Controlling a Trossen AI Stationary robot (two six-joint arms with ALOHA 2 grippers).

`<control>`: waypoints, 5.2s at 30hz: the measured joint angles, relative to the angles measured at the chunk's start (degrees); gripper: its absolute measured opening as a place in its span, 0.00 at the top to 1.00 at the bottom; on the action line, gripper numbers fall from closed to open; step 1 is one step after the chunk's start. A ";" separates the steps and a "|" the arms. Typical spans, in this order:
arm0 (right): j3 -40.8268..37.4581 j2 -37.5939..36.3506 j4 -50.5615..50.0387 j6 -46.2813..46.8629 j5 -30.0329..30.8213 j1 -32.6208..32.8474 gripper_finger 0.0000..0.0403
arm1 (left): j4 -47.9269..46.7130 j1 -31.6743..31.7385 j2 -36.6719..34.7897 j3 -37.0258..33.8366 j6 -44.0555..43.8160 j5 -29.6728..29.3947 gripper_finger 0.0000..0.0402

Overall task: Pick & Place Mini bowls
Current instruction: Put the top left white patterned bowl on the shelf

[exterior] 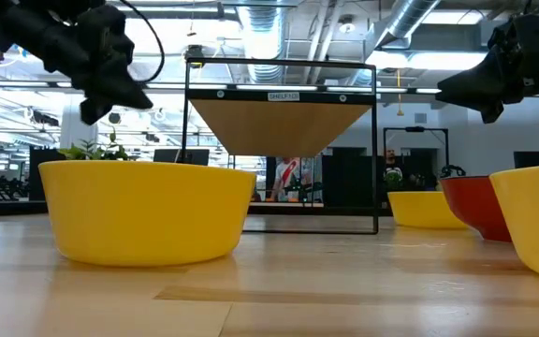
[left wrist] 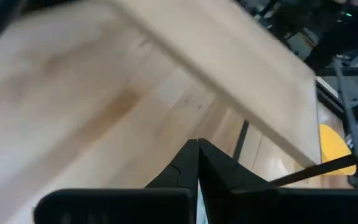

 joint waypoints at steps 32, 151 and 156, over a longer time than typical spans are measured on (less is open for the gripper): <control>0.00 0.00 -0.02 -0.48 0.04 0.00 0.69 | -33.04 -4.94 23.21 14.75 -10.27 3.09 0.99; 0.00 0.00 -0.02 -0.48 0.00 0.00 0.69 | -25.76 -4.92 20.13 6.12 -5.96 15.84 0.98; 0.00 0.00 -0.01 -0.48 0.02 0.00 0.69 | -28.41 -4.92 14.74 11.15 -5.48 15.89 0.98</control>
